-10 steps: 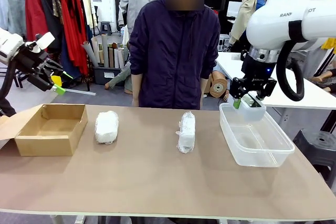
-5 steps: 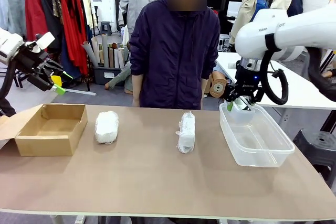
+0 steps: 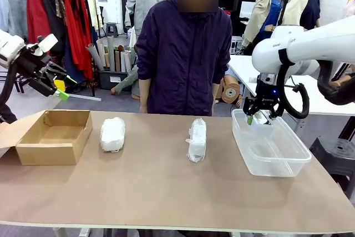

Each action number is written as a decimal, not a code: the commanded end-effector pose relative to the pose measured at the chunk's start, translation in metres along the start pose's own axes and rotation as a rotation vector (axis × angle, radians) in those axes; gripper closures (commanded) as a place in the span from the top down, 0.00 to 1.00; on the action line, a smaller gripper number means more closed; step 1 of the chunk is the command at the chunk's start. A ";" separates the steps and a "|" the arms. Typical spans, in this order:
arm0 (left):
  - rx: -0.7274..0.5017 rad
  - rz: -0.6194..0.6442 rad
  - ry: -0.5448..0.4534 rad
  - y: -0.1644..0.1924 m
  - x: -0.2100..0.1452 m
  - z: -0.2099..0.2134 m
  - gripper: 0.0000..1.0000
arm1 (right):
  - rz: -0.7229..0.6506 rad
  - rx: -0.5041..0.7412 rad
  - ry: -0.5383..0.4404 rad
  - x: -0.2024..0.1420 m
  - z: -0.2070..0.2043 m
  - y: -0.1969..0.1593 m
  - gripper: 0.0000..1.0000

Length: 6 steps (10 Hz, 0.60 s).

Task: Separate and place wrapped and unwrapped clocks.
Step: If the picked Digital clock is wrapped, place it in the Package Box ; if not, place it in the Organizing box.

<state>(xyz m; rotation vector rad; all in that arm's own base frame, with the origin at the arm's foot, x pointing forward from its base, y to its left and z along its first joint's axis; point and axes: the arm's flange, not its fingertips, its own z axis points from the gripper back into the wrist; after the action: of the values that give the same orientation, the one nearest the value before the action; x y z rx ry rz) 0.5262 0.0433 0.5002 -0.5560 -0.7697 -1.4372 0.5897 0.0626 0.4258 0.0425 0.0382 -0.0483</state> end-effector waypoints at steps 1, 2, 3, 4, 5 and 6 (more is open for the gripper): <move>-0.003 -0.004 0.002 -0.004 0.001 0.000 1.00 | -0.050 -0.045 0.012 -0.002 -0.013 -0.008 0.00; -0.003 -0.004 0.002 -0.004 0.001 0.000 1.00 | -0.058 -0.052 0.011 0.001 -0.022 -0.012 0.00; -0.003 -0.004 0.002 -0.004 0.001 0.000 1.00 | -0.064 -0.054 -0.002 0.006 -0.030 -0.016 0.00; -0.003 -0.004 0.002 -0.004 0.001 0.000 1.00 | -0.058 -0.065 -0.008 0.010 -0.038 -0.020 0.00; -0.003 -0.004 0.002 -0.004 0.001 0.000 1.00 | -0.051 -0.078 -0.011 0.012 -0.047 -0.021 0.00; -0.003 -0.004 0.002 -0.004 0.001 0.000 1.00 | -0.042 -0.088 -0.010 0.015 -0.057 -0.022 0.00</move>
<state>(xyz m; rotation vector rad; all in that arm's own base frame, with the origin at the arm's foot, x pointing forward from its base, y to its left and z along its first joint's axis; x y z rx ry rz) 0.5262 0.0433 0.5002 -0.5559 -0.7697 -1.4372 0.6000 0.0415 0.3722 -0.0115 0.0590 -0.0665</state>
